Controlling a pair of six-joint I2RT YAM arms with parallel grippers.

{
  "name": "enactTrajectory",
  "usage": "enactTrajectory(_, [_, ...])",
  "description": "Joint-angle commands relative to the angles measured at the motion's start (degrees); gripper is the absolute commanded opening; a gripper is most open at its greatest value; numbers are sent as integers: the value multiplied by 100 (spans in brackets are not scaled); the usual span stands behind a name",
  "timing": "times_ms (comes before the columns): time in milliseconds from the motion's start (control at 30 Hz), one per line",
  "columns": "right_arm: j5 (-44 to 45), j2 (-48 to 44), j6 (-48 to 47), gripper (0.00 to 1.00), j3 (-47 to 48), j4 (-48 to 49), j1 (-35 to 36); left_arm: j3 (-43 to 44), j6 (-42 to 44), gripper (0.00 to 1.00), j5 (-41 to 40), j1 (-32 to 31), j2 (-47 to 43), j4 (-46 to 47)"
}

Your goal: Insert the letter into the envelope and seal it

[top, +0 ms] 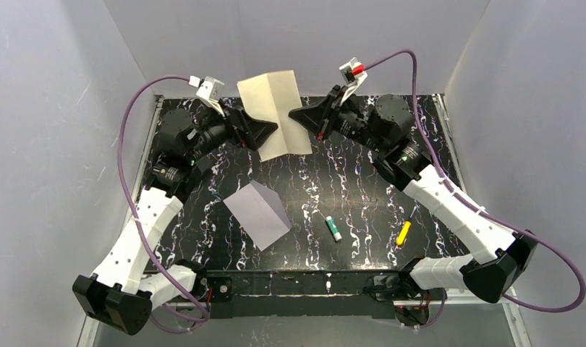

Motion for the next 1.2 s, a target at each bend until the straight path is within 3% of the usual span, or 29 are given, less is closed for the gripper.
enactTrajectory(0, [-130,-48,584,1,200,913,-20,486,-346,94,744,19,-60,19])
enactTrajectory(200, [-150,-86,601,1,246,782,-20,724,-561,51,1111,56,-6,34])
enactTrajectory(333, [15,-112,359,1,356,331,-23,903,-601,40,1661,89,27,83])
enactTrajectory(467, [59,-132,253,1,401,211,-20,894,-522,35,1405,130,-2,-24])
enactTrajectory(600, [132,-169,104,1,434,75,-20,870,-499,12,991,162,38,-172])
enactTrajectory(900, [281,-133,-70,1,478,-93,-20,895,-497,4,610,162,120,-370])
enactTrajectory(933, [225,-80,-64,1,481,-64,-25,898,-555,0,629,163,145,-335])
enactTrajectory(1033, [-232,70,46,3,524,23,-22,892,-701,0,729,166,227,-166])
enactTrajectory(1167, [-280,40,129,50,431,114,-20,968,-627,0,709,161,321,-227])
